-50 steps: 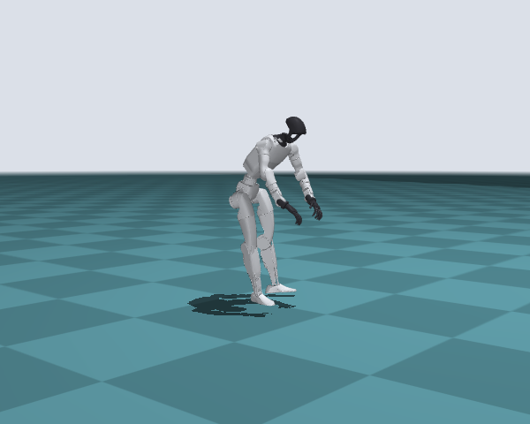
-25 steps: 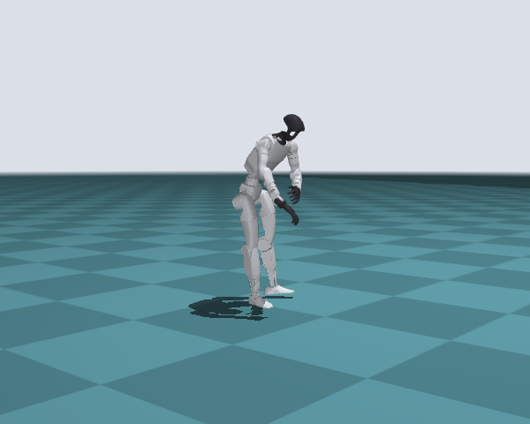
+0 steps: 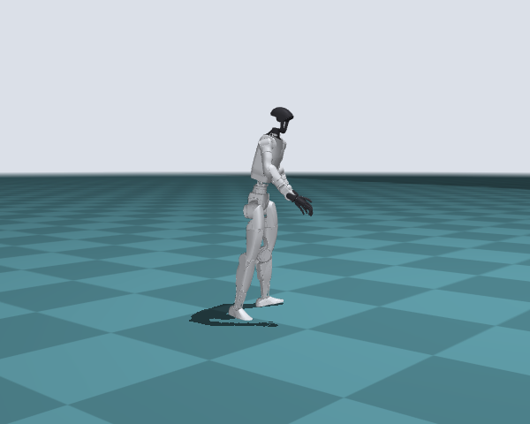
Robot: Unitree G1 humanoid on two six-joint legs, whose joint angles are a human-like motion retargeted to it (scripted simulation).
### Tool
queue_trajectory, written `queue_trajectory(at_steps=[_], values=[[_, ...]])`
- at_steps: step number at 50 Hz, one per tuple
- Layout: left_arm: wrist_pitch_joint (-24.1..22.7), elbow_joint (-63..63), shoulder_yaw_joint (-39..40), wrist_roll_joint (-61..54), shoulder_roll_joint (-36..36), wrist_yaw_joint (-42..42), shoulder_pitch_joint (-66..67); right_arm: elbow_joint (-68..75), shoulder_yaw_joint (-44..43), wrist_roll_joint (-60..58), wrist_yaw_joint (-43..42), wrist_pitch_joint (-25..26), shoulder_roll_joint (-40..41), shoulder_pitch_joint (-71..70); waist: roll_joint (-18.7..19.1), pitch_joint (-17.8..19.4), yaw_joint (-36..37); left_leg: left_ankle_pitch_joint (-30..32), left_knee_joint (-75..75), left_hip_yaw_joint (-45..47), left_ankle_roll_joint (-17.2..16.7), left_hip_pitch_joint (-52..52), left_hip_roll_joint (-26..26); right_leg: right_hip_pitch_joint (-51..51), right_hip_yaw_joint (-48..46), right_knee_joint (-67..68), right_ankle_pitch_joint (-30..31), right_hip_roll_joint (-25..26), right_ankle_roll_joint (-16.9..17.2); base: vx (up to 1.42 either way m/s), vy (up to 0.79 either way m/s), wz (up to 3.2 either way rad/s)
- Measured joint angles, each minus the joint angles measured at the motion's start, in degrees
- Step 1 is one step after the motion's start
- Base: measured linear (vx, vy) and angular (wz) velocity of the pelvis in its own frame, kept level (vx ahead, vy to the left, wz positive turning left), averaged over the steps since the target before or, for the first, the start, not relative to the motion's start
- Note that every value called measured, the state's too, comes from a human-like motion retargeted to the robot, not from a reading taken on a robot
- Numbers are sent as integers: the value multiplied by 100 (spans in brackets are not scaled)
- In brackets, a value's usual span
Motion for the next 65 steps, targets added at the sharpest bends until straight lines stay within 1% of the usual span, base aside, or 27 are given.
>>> queue_trajectory(at_steps=[2,5,7,10,13,17,20,25,27,28,30,32,35,37,38,40,41,42,43,45,47,48,50,55,59,63,65], values=[[-15,-55,104,-182,-5,-20,188,-78,-57,84,31,32,-3,58,-17,48,126,-167,14,-177,86,141,-140,121,-171,302,9,-237,-149,21,46,66],[8,-156,148,-211,50,-133,491,-164,-136,222,69,59,29,95,17,94,339,-305,45,-426,129,263,-167,74,-333,956,-39,-401,-519,15,33,69],[38,-185,185,-226,81,-246,703,-198,-180,335,95,64,62,92,11,111,430,-416,158,-643,115,283,-176,-91,-155,1502,-169,-442,-658,15,26,94],[80,-122,308,-242,95,-417,1037,-223,-234,479,134,49,133,92,-16,101,475,-537,277,-1043,66,306,-216,-364,464,2060,-346,-212,-635,16,21,121],[146,47,567,-195,102,-578,1337,-276,-309,632,174,10,185,95,-64,80,411,-672,458,-1513,54,259,-262,-527,954,2126,-432,187,-514,16,15,146],[249,354,942,-200,261,-726,1469,-416,-335,857,179,3,134,-7,-141,140,428,-631,316,-2085,20,305,-403,-616,892,1557,-365,560,-561,14,8,139],[365,641,1073,114,620,-930,1431,-556,-320,1018,176,-7,5,-108,-263,292,418,-642,335,-2538,-17,298,-570,-602,632,765,-200,702,-518,14,2,152],[597,1274,743,1245,1699,-1459,1059,-686,-236,1196,247,-3,-318,-376,-501,712,286,-572,267,-3375,-121,266,-1010,-746,680,-678,509,879,0,10,-6,169],[634,1517,559,1559,2150,-1523,733,-661,-238,1229,274,16,-459,-556,-551,787,277,-413,101,-3603,-121,68,-1167,-1106,847,-1055,834,1002,0,-2,-21,138],[622,1606,480,1656,2351,-1499,610,-630,-247,1237,268,33,-507,-596,-595,692,311,-341,23,-3659,-121,-133,-1262,-1387,979,-1186,984,1019,0,0,-13,154],[575,1743,488,2056,2627,-1310,278,-580,-400,1260,295,-33,-689,-680,-499,706,36,-454,420,-3945,-121,-616,-1490,-1626,906,-1279,1113,806,0,6,-3,194],[561,1701,378,1659,2861,-1134,-83,-445,-392,1288,216,77,-800,-812,-397,903,173,-350,-4,-4134,-121,-358,-1520,-1594,903,-1281,1217,828,0,14,-15,123],[491,1555,371,1404,3030,-936,-504,-266,-572,1337,148,125,-1005,-886,-136,1062,165,-417,-4,-4444,-121,-412,-1654,-1545,609,-1281,1382,584,0,16,-9,121],[481,1455,308,1408,3111,-924,-673,-152,-675,1348,124,149,-1120,-916,79,1178,150,-454,-4,-4704,-121,-373,-1643,-1421,377,-1280,1392,502,0,20,-18,133],[498,1416,235,1485,3152,-942,-787,-94,-726,1349,128,158,-1190,-952,248,1358,-31,-456,-4,-5002,-121,-229,-1586,-1166,92,-1277,1315,479,0,20,-27,164],[556,1404,100,1709,3234,-1049,-910,8,-724,1302,164,186,-1290,-1042,457,1529,-79,-446,-4,-5147,-121,-147,-1462,-1003,-107,-1242,1225,507,0,17,-27,79],[567,1453,118,1939,3277,-1185,-870,66,-731,1225,189,163,-1267,-1039,433,1356,178,-422,-4,-4772,-121,-329,-1463,-1316,82,-1100,1203,485,0,15,-20,-26],[603,1506,76,2050,3320,-1269,-903,120,-689,1162,226,174,-1269,-1077,451,1307,270,-374,-4,-4546,-121,-419,-1412,-1434,114,-1024,1166,493,0,12,-30,28],[688,1565,-84,1924,3362,-1248,-1081,164,-548,1128,288,256,-1319,-1198,552,1506,30,-279,-4,-4620,-121,-324,-1256,-1163,-169,-1078,1097,562,0,10,-43,101],[810,1712,-160,1803,3410,-1195,-1244,232,-402,1050,329,338,-1302,-1310,567,1580,-36,-107,-4,-4104,-118,-388,-1069,-1114,-313,-1060,1024,632,0,8,-39,77],[976,1965,-235,1655,3372,-991,-1542,325,-242,959,323,418,-1199,-1510,511,1668,-125,22,-4,-3441,-116,-492,-936,-1135,-378,-996,958,665,0,6,-25,19],[1081,2188,-361,1558,3286,-774,-1864,417,-101,908,301,470,-1108,-1742,480,1816,-232,58,-4,-3155,-115,-508,-889,-1105,-411,-952,923,669,0,3,-18,12],[1136,2385,-663,1520,3124,-428,-2356,547,80,858,218,512,-902,-2036,389,1950,-363,100,-4,-2700,-117,-662,-808,-1150,-427,-908,916,708,0,-1,-9,-3],[916,2013,-1420,1984,2443,-138,-3406,759,196,645,-141,452,-204,-2385,-13,1960,-610,433,-4,-2413,-121,-1257,-707,-1558,-336,-834,1022,819,0,-5,3,-21],[885,1655,-2003,2210,1430,-112,-4395,900,481,426,-199,442,264,-2716,-389,1998,-810,678,-4,-2343,-121,-1518,-632,-1815,-251,-985,1215,1013,0,-12,-1,-36],[608,859,-3181,3233,367,-105,-5151,1105,633,153,-278,373,586,-2974,-577,2001,-1064,748,-4,-2214,-121,-1746,-586,-2077,-259,-1056,1351,1153,0,-14,0,-18],[274,315,-4016,3869,238,-92,-5576,1327,941,385,-248,325,910,-3300,-749,2001,-1292,785,-4,-2131,-121,-1963,-626,-2307,-250,-1036,1411,1122,0,-10,8,-5]])
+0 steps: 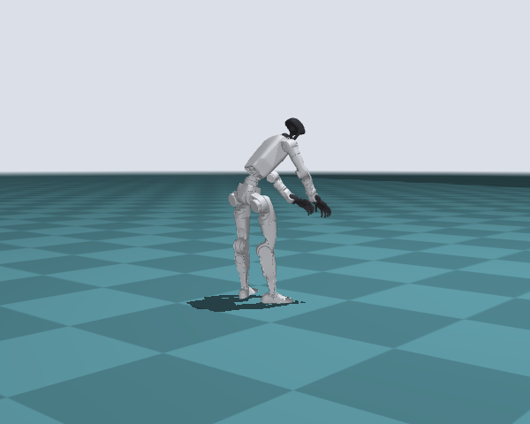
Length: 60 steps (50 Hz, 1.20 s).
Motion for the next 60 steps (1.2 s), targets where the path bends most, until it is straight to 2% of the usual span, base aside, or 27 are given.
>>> queue_trajectory(at_steps=[2,5,10,13,15,17,20,23,28,30,32,36,38,40,43,46,49,52,54,57,60], values=[[-186,-370,-152,483,-344,77,-115,-5,-15,-335,3,-35,-125,28,107,0,10,-15,0,6,0,1,15,17,15,-101,60,56,0,1,0,-9],[-269,-414,-179,505,-285,27,-140,27,-11,-354,33,-32,-190,-25,200,0,38,-27,0,92,0,-58,-15,-59,91,-152,101,43,0,5,6,-24],[17,327,844,-604,786,-516,623,9,-233,-479,6,97,-324,149,450,0,208,-124,0,315,0,136,-59,44,306,-197,94,41,0,7,5,-41],[311,927,1843,-1010,1394,-211,1139,-142,-409,-528,-48,114,-549,289,625,0,388,-167,0,451,0,238,-78,81,410,-207,97,69,0,4,2,-40],[457,1348,2168,-1270,1782,97,1290,-116,-272,-261,-57,152,-539,197,656,0,438,-190,0,520,0,202,-114,26,490,-239,123,49,0,4,3,-27],[591,1588,2588,-1344,1887,95,1525,-189,-343,-412,-52,148,-730,305,780,0,521,-212,0,541,0,282,-114,74,505,-220,91,59,0,6,-2,-17],[708,1752,2655,-1375,1783,7,1569,-208,-273,-424,30,173,-871,345,883,0,531,-241,0,533,0,298,-128,90,526,-239,64,34,0,7,-1,-2],[675,1600,2389,-1245,1347,-50,1351,-165,-276,-428,63,183,-840,361,859,0,418,-233,0,495,0,284,-124,97,492,-242,45,30,0,0,0,0],[331,638,1229,-853,351,-453,755,41,-241,-334,75,193,-478,212,629,0,61,-217,0,377,0,132,-73,-2,373,-217,15,41,0,0,-2,24],[14,-18,496,-912,228,-797,482,209,-73,-19,136,182,-172,4,409,0,-106,-196,0,364,0,6,-86,-103,356,-227,49,30,0,-3,0,21],[-256,-545,118,-819,77,-1092,303,202,53,42,271,118,-147,-88,340,0,-169,-186,0,345,0,-51,-73,-151,330,-226,52,40,0,0,0,0],[-446,-899,-54,-535,41,-1350,178,57,-99,434,397,28,-378,34,427,0,-55,-180,0,351,0,-9,-52,-124,324,-219,41,74,0,1,-2,-3],[-363,-842,62,-430,326,-1500,187,14,-328,476,313,56,-545,227,522,0,63,-191,0,374,0,102,-35,-35,352,-212,19,95,0,5,-5,-20],[-164,-309,-81,-608,713,-1590,-158,102,-250,1168,441,55,-452,110,468,0,92,-188,0,427,0,36,-64,-107,420,-242,56,70,0,0,0,0],[417,727,270,-708,1110,-1457,-526,-8,-610,1074,294,148,-603,381,555,0,93,-191,0,440,0,194,-12,10,420,-206,6,125,0,2,-6,-9],[776,1858,-260,-327,1347,-966,-1413,-154,-825,1797,189,156,-481,486,483,0,-53,-183,0,436,0,193,9,9,409,-218,15,155,0,-1,-5,0],[761,2162,-1218,392,1408,-650,-2267,-234,-926,2498,131,67,-293,503,370,0,-235,-175,0,406,0,116,28,-47,369,-239,37,174,0,-2,-3,8],[639,1799,-1896,793,1217,-352,-2717,-263,-1035,3072,84,-39,-29,533,236,0,-416,-166,0,388,0,64,43,-88,343,-237,45,191,0,2,-1,3],[586,1374,-1941,990,822,-182,-2652,-315,-1198,2976,126,-31,-51,662,333,0,-460,-191,0,363,0,77,86,-84,333,-205,-7,207,0,10,-4,2],[288,369,-2227,1124,352,-431,-2271,-418,-1400,2946,200,2,-72,904,451,0,-473,-222,0,395,0,181,126,-23,368,-149,-60,237,0,8,-1,-16],[-142,-871,-2660,1467,362,-674,-2019,-514,-1513,2903,206,29,-43,1049,519,0,-471,-261,0,497,0,283,141,19,469,-130,-76,255,0,9,1,-35]])
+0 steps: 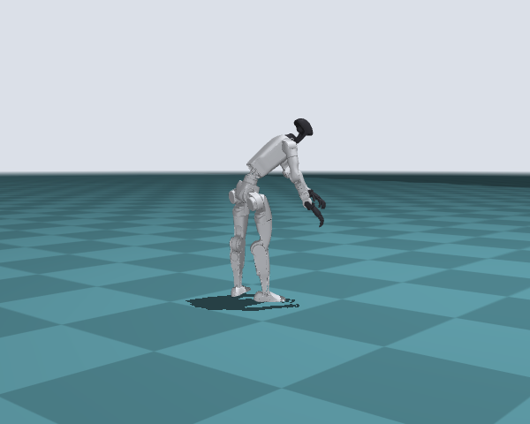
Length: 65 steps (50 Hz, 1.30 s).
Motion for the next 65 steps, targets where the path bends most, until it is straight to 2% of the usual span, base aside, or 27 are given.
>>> queue_trajectory(at_steps=[3,5,7,10,13,15,18,22,27,30,34,38,43,45,47,48,50,53,58,61,65], values=[[-263,-732,-120,294,438,237,1,-83,-58,-15,-69,-21,37,58,21,0,7,-31,0,159,0,88,-11,22,145,-17,24,13,0,6,3,-49],[-162,-726,127,284,859,508,35,-137,-90,-5,-99,-22,45,82,22,0,14,-52,0,282,0,155,-23,40,256,-38,47,26,0,4,4,-57],[127,-234,763,-191,1220,677,167,-177,-127,-1,-89,23,28,78,33,0,17,-73,0,410,0,216,-32,50,370,-57,69,47,0,2,3,-60],[556,863,2085,-1650,1575,934,388,-203,-171,-21,-90,145,-48,38,92,0,24,-109,0,607,0,302,-38,55,539,-83,101,92,0,2,2,-63],[723,1896,3312,-3739,1918,1427,702,-204,-115,-129,-178,320,-192,-26,218,0,33,-151,0,816,0,405,-40,70,720,-112,130,149,0,3,1,-67],[732,2314,3804,-4605,2208,1486,1054,-192,-146,-299,-221,410,-292,-69,275,0,95,-168,0,949,0,446,-44,50,834,-115,143,182,0,4,1,-65],[599,2583,4243,-5047,2557,1097,2102,-136,-43,-569,-258,493,-374,-153,309,0,170,-182,0,1150,0,543,-58,57,1025,-116,160,228,0,6,0,-64],[872,2972,5283,-5225,2076,902,3689,-239,-176,-1115,-290,564,-686,-48,483,0,275,-215,0,1306,0,740,-47,170,1207,-116,88,270,0,14,-2,-45],[1278,3676,6015,-5930,803,522,4469,-318,15,-1213,-72,647,-834,-145,529,0,148,-247,1,1299,0,831,-49,252,1276,-114,-11,235,0,11,1,-4],[1192,3511,5872,-6095,-5,424,4433,-305,213,-1273,0,653,-778,-256,488,0,-55,-264,1,1202,0,803,-47,265,1217,-113,-55,199,0,4,1,31],[1010,3047,5398,-6366,-938,370,3736,-166,435,-1190,68,652,-597,-420,385,0,-306,-284,0,1031,0,697,-29,226,1063,-91,-98,165,0,-3,-1,43],[783,1967,4641,-5735,-1463,327,2928,73,473,-1150,54,618,-477,-528,348,0,-406,-290,0,882,0,595,-8,181,920,-71,-94,161,0,-6,-3,37],[913,817,4215,-3308,-1097,-87,1964,286,382,-1420,228,471,-510,-497,359,0,-281,-290,0,832,0,640,25,222,872,-18,-100,185,0,-1,-1,5],[1036,923,4231,-2717,-867,-16,1506,314,399,-1422,273,415,-547,-483,365,0,-202,-289,0,847,0,692,33,259,883,-4,-109,198,0,3,0,15],[1188,1384,4220,-2076,-688,82,1044,284,310,-1382,285,287,-576,-439,478,0,-366,-613,676,769,0,409,288,271,768,50,-238,141,0,4,0,22],[1259,1641,4108,-2184,-685,189,773,357,433,-1360,258,341,-561,-496,410,0,-187,-365,169,846,0,672,112,292,859,27,-165,202,0,-5,-9,-50],[1323,2030,3730,-2060,-692,313,401,432,509,-1296,210,347,-525,-545,389,0,-105,-278,0,890,0,793,66,326,896,12,-149,240,0,-4,-8,-42],[1088,1948,2709,-1598,-869,273,216,520,545,-1198,137,304,-471,-618,416,0,-99,-277,0,879,0,803,96,334,876,19,-175,265,0,0,0,0],[239,235,1211,-795,-726,-40,563,416,567,-1127,94,205,-443,-729,476,0,-158,-295,0,855,0,754,113,279,854,57,-198,273,0,0,0,0],[-117,-369,930,-276,-144,140,750,230,552,-1173,-22,93,-496,-747,502,0,-164,-306,0,906,0,746,103,247,895,68,-185,276,0,0,0,0],[37,220,1027,-222,927,99,752,55,683,-1180,-67,14,-585,-810,474,0,-108,-298,0,1060,0,744,68,220,1029,-10,-75,305,0,-2,3,-32]])
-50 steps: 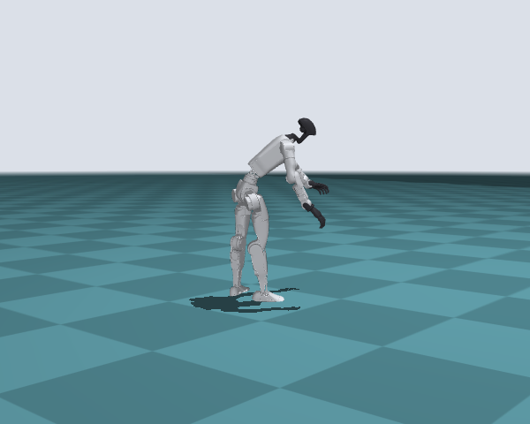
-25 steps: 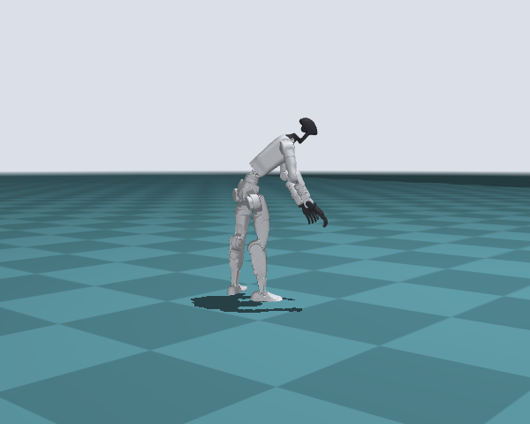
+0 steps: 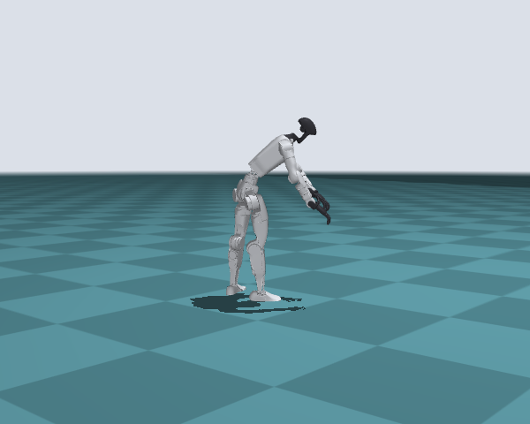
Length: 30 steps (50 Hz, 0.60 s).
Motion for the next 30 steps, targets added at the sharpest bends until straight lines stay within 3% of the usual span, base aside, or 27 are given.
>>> queue_trajectory(at_steps=[5,8,10,13,18,20,24,27,30], values=[[835,2407,449,-1176,931,-570,-579,135,310,90,41,84,150,-142,-196,0,11,39,0,238,0,-4,-17,-67,187,-88,143,78,0,-3,0,-42],[1027,3016,449,-1205,1106,-775,-1171,215,415,-56,135,116,189,-44,-242,0,-10,55,0,305,0,35,0,-55,223,-104,164,121,0,0,-2,-19],[813,2960,-250,-1023,1022,-487,-1819,378,764,365,252,90,304,-183,-335,0,-28,72,0,312,0,-78,-41,-161,242,-106,201,71,0,0,0,0],[693,2286,-52,-1256,422,155,-1975,300,528,53,198,32,77,101,-175,0,-65,64,0,191,0,-31,3,-83,151,-81,95,55,0,12,3,32],[-111,567,-563,-1749,-596,-455,-1867,-91,472,223,328,-44,-471,339,190,0,-279,49,0,-87,0,-80,-54,-87,-29,136,-96,-158,0,10,13,56],[-479,-299,-1092,-1230,-516,-453,-2019,-319,440,379,277,-127,-616,396,228,0,-372,56,0,-136,0,-86,-108,-92,-56,216,-125,-240,0,7,11,32],[-707,-1147,-1625,95,52,468,-2488,-647,326,194,37,-312,-963,504,354,0,-369,29,0,-53,0,87,-106,16,11,276,-179,-227,0,10,2,-22],[-637,-771,-1765,146,528,228,-2794,-708,483,131,107,-334,-1093,412,356,0,-285,15,0,135,0,233,-80,95,159,228,-144,-130,0,6,-4,-66],[-275,379,-1764,-276,757,-26,-3018,-647,802,49,229,-299,-1145,217,313,0,-213,10,0,344,0,349,-52,145,321,157,-82,-21,0,4,-5,-69]])
